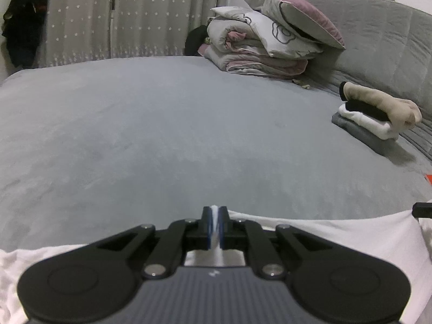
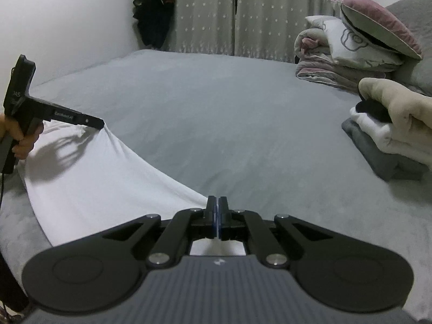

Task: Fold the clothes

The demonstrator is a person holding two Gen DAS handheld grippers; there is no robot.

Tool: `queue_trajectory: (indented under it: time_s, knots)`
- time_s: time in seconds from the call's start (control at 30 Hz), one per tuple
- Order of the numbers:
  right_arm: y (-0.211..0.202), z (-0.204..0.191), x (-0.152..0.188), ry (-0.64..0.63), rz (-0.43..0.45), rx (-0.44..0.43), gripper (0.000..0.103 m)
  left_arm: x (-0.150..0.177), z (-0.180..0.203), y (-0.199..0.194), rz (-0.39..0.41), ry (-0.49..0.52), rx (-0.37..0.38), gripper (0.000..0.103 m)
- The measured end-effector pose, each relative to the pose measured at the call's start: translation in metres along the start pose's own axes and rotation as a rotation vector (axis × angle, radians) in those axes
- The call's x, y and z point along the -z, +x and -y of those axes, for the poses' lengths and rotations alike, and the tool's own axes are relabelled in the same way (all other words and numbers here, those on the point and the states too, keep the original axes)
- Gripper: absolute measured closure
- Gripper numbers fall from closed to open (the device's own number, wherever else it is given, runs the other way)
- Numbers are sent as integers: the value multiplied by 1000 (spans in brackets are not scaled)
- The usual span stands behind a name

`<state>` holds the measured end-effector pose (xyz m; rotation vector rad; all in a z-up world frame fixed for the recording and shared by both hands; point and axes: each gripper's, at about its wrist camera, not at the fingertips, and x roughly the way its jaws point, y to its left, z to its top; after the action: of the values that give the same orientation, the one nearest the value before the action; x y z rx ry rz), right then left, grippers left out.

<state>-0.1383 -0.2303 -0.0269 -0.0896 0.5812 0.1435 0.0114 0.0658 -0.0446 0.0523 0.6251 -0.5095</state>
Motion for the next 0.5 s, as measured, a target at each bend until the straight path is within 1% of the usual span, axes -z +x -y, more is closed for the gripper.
queue_trajectory:
  time_s: [0.1,0.2,0.33,0.37,0.4,0.43,0.47,0.5]
  knots:
    - [14,-1,2,-22,-25,33,103,3,5,9,-6,28,-33,98]
    - [27,0,7,-25,-53,44,103,5,11,19,-12,57,-65,98]
    - [25,-1,11,-20,-40,63,101,5,18,22,-14,91,-97,97]
    - [21,1,10,-4,-36,65,94,4,18,19,-14,86,-98,95]
    - [17,2,10,12,-33,67,89,4,19,17,-14,81,-99,95]
    - [13,5,9,25,-29,73,89,3,19,14,-14,77,-100,94]
    - [6,10,9,40,-23,84,87,2,19,12,-14,72,-101,91]
    - [-1,17,10,63,-14,98,78,2,20,9,-14,67,-102,90]
